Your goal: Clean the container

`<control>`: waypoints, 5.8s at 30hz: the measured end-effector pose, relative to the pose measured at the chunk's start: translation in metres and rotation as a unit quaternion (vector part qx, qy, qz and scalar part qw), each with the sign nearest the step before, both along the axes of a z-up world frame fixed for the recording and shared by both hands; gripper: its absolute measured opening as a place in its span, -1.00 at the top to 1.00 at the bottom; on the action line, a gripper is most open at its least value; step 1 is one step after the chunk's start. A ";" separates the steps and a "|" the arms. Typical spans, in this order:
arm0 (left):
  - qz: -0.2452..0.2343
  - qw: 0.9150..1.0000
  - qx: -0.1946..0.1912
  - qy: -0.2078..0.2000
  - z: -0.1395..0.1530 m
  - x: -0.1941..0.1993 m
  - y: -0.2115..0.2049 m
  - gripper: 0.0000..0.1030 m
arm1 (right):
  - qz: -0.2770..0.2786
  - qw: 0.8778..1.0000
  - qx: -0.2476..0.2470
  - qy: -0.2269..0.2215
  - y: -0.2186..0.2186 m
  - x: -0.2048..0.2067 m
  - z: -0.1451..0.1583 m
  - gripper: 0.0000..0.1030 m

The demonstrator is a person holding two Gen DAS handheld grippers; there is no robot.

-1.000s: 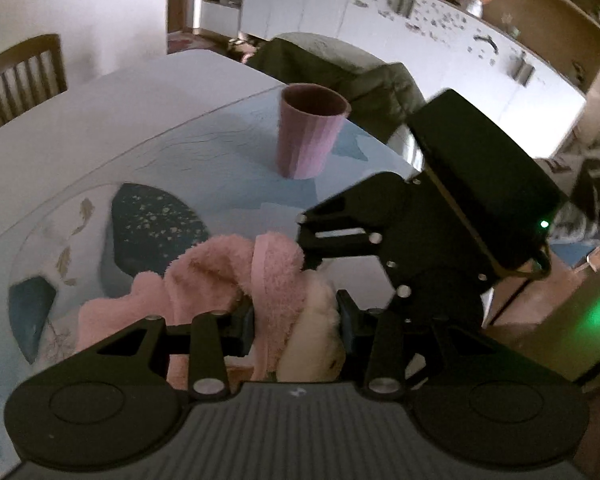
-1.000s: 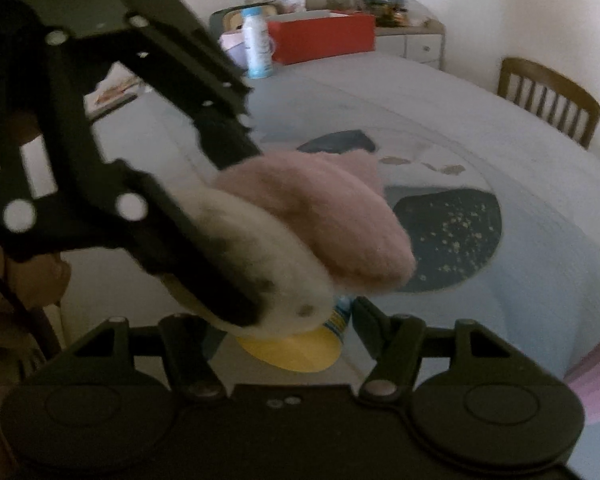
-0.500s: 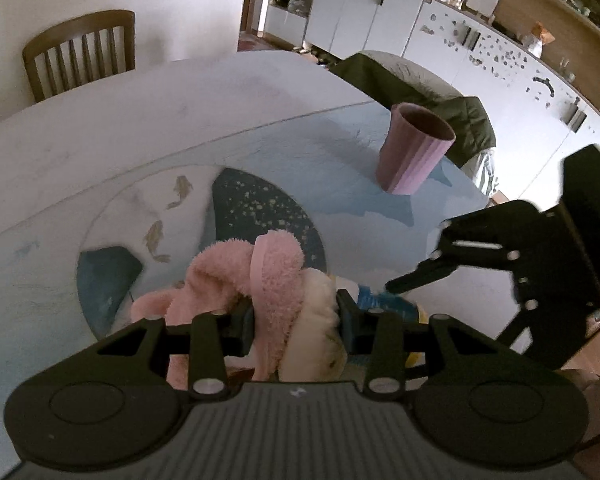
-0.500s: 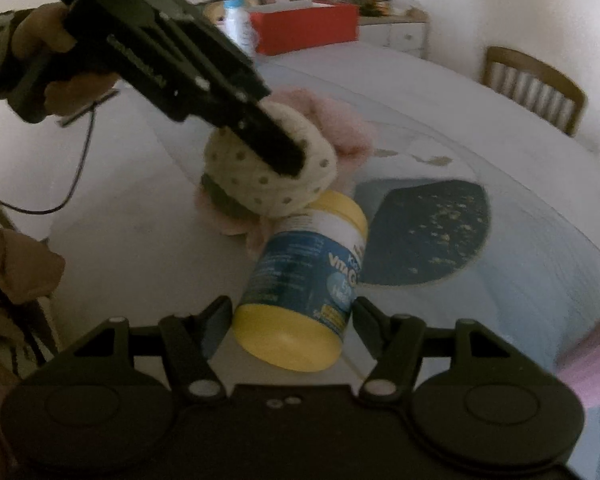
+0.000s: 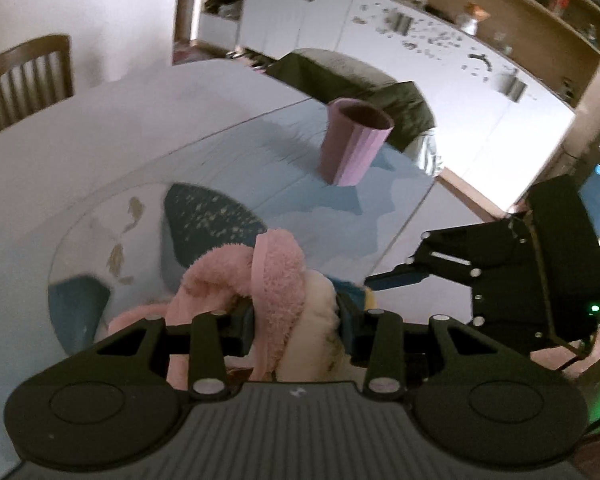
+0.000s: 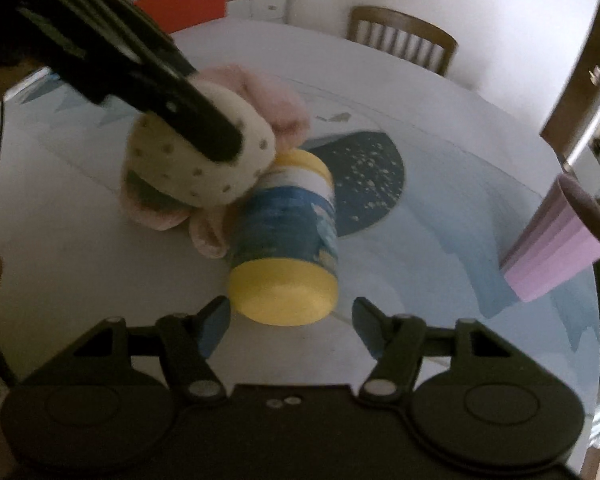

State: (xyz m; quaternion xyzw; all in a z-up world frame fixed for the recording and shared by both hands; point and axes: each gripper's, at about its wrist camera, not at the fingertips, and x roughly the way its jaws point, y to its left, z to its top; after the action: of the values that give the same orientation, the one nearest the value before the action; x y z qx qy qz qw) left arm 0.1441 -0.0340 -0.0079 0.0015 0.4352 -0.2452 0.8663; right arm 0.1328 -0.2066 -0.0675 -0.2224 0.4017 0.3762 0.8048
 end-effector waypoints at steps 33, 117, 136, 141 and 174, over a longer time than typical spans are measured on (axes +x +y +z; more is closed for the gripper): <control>-0.094 0.995 -0.018 0.019 -0.006 -0.020 0.019 0.23 | 0.114 0.987 0.065 0.093 0.044 -0.010 0.004 -0.19; 0.030 0.995 -0.096 0.006 0.020 -0.014 0.081 0.23 | 0.197 0.969 0.059 0.135 0.045 0.017 0.006 -0.20; 0.010 0.999 -0.035 0.026 -0.005 -0.017 0.062 0.22 | 0.200 0.971 0.050 0.124 0.050 0.014 0.008 -0.20; 0.059 0.998 -0.025 0.022 -0.007 -0.008 0.088 0.21 | 0.200 0.971 0.049 0.122 0.048 0.016 0.008 -0.20; 0.057 0.998 -0.002 0.001 0.010 -0.017 0.067 0.23 | 0.062 0.983 0.124 0.124 0.018 0.006 0.002 -0.21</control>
State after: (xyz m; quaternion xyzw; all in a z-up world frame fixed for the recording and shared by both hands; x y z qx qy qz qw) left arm 0.1275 0.0325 0.0022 -0.0256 0.4349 -0.1966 0.8784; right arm 0.1384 -0.1885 -0.0657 -0.0975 0.4340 0.4965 0.7454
